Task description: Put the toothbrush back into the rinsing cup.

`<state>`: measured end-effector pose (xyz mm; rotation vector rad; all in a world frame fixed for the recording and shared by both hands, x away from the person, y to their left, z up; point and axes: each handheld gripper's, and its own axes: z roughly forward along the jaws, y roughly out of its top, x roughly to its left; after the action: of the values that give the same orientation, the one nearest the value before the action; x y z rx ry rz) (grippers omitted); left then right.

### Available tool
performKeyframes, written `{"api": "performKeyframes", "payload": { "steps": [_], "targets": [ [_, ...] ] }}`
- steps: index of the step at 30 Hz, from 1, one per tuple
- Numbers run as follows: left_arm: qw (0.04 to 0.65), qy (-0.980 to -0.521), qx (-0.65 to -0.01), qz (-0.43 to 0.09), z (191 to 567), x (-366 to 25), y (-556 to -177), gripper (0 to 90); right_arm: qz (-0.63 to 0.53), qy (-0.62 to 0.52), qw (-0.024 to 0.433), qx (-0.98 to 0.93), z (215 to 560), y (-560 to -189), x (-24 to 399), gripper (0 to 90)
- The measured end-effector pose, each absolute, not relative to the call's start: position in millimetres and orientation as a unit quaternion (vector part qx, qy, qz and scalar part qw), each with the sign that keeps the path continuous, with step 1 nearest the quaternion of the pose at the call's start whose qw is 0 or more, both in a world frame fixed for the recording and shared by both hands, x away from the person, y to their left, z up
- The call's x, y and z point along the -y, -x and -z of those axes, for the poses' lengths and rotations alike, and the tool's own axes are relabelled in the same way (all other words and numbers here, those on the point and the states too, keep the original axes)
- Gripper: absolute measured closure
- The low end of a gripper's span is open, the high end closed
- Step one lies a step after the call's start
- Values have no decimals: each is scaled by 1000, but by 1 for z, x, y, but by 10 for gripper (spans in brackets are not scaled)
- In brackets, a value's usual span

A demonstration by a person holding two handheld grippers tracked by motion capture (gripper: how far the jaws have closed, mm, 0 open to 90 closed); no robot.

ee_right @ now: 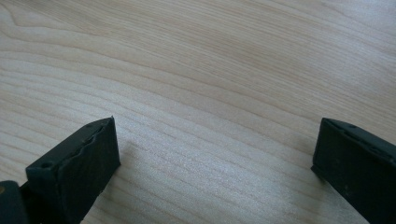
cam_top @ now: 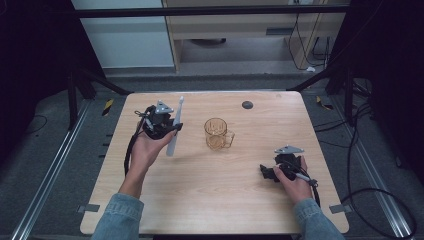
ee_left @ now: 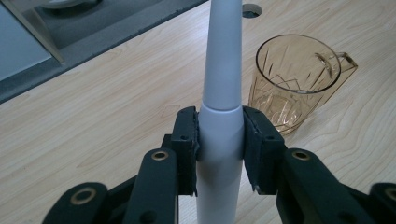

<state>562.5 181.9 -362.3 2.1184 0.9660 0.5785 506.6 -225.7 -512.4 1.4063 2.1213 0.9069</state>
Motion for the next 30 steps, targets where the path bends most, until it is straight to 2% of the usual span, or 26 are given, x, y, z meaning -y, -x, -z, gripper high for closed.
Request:
{"api": "performKeyframes", "payload": {
  "steps": [30],
  "targets": [
    [368, -832, -343, -236, 328, -153, -572, 677, -327, -509, 218, -766, 512, -507, 225, 5]
  ]
}}
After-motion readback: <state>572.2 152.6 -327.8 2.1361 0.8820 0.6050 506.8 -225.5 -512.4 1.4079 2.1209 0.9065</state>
